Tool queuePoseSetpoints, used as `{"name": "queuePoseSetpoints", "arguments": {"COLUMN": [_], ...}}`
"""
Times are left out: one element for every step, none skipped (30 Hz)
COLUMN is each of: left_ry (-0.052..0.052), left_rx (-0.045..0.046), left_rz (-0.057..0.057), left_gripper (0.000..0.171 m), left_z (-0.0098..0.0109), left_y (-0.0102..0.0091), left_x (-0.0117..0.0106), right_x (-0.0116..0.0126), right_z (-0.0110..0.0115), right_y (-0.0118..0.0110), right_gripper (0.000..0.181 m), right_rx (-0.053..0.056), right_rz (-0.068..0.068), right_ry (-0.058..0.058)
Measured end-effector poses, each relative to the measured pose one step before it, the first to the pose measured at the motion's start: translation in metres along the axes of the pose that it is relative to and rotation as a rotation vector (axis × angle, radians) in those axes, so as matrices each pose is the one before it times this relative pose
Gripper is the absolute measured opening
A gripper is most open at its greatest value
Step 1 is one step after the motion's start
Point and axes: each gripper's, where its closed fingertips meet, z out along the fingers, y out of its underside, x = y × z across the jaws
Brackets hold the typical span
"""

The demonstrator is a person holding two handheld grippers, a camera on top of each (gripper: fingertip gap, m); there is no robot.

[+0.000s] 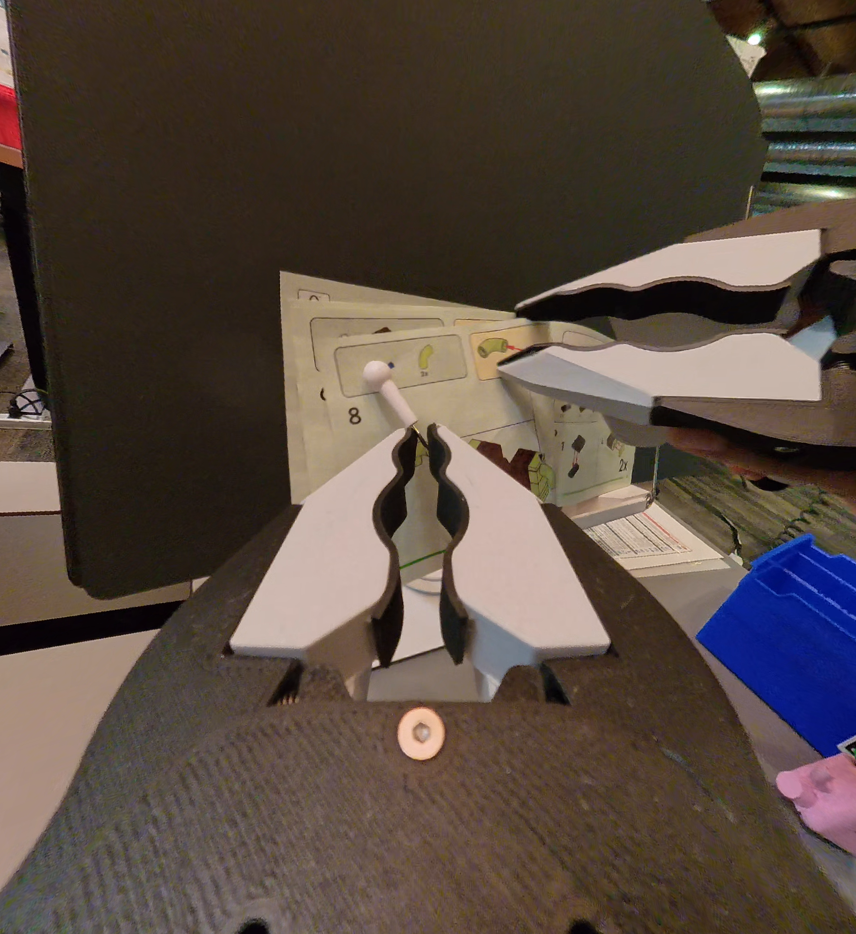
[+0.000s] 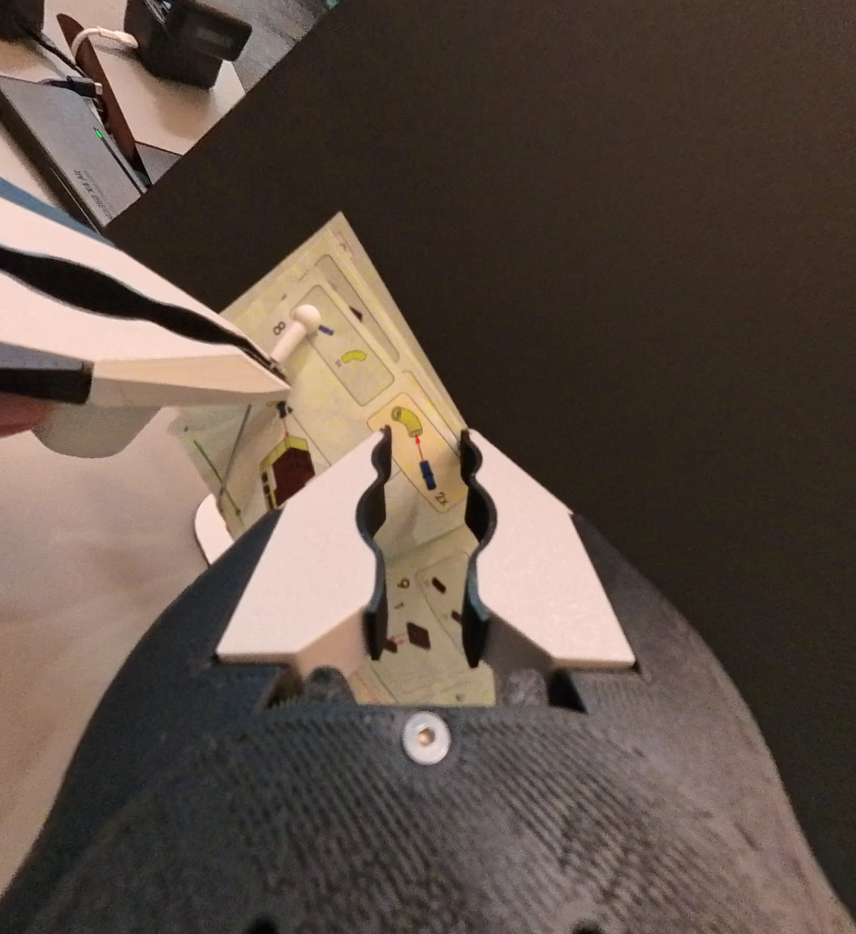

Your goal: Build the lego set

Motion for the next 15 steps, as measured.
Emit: {"name": "queuePoseSetpoints", "arguments": {"left_ry": [-0.0006, 0.0004, 0.0005, -0.0001, 0.0003, -0.0005, -0.0021, 0.0002, 0.0046, 0.0025, 0.0008, 0.0004, 0.0013, 0.0030, 0.0045], "left_rx": [-0.00164, 0.00011, 0.00108, 0.00010, 0.00001, -0.00141, -0.00353, -0.00185, 0.00184, -0.00142, -0.00202, -0.00114, -0.00147, -0.00209, -0.00284], "left_rz": [0.0004, -0.0040, -0.0057, -0.0048, -0.0035, -0.0018, -0.0010, 0.0000, -0.0025, -0.0042, -0.0031, 0.0001, 0.0009, -0.0025, -0.0053], "left_gripper": [0.001, 0.002, 0.002, 0.002, 0.002, 0.002, 0.002, 0.003, 0.002, 0.002, 0.002, 0.002, 0.002, 0.002, 0.002], "left_z": [-0.00065, -0.00070, -0.00064, -0.00024, 0.00006, 0.00041, 0.00071, 0.00063, 0.00018, 0.00012, 0.00009, 0.00006, -0.00004, -0.00012, -0.00004], "left_y": [0.00034, 0.00042, 0.00035, 0.00047, 0.00042, 0.00046, 0.00079, 0.00067, -0.00024, -0.00003, -0.00001, -0.00003, 0.00008, 0.00000, 0.00006], "left_x": [-0.00065, -0.00081, -0.00108, -0.00102, -0.00094, -0.00106, -0.00130, -0.00097, -0.00004, -0.00001, 0.00008, 0.00009, 0.00007, 0.00009, 0.00009], "right_x": [-0.00149, -0.00155, -0.00181, -0.00149, -0.00054, -0.00004, 0.00018, 0.00048, 0.00158, 0.00281, 0.00281, 0.00190, 0.00000, -0.00223, -0.00448], "right_z": [0.00446, 0.00438, 0.00384, 0.00328, 0.00212, 0.00139, 0.00068, -0.00060, -0.00298, -0.00543, -0.00741, -0.00865, -0.00923, -0.00915, -0.00813], "right_y": [-0.00167, -0.00149, -0.00188, -0.00209, -0.00250, -0.00194, -0.00147, -0.00176, -0.00346, -0.00510, -0.00497, -0.00322, -0.00078, 0.00244, 0.00656], "right_gripper": [0.025, 0.025, 0.022, 0.021, 0.020, 0.020, 0.019, 0.020, 0.021, 0.021, 0.021, 0.021, 0.022, 0.022, 0.021], "right_rx": [0.0002, -0.0001, 0.0040, 0.0079, 0.0107, 0.0081, 0.0040, 0.0038, 0.0130, 0.0207, 0.0177, 0.0082, -0.0010, -0.0113, -0.0260], "right_rz": [-0.0078, -0.0086, -0.0073, -0.0065, -0.0124, -0.0195, -0.0208, -0.0172, -0.0123, -0.0041, 0.0054, 0.0133, 0.0186, 0.0231, 0.0264], "right_ry": [-0.0006, -0.0013, -0.0026, 0.0012, 0.0084, 0.0119, 0.0115, 0.0103, 0.0120, 0.0133, 0.0064, -0.0034, -0.0148, -0.0252, -0.0351]}}
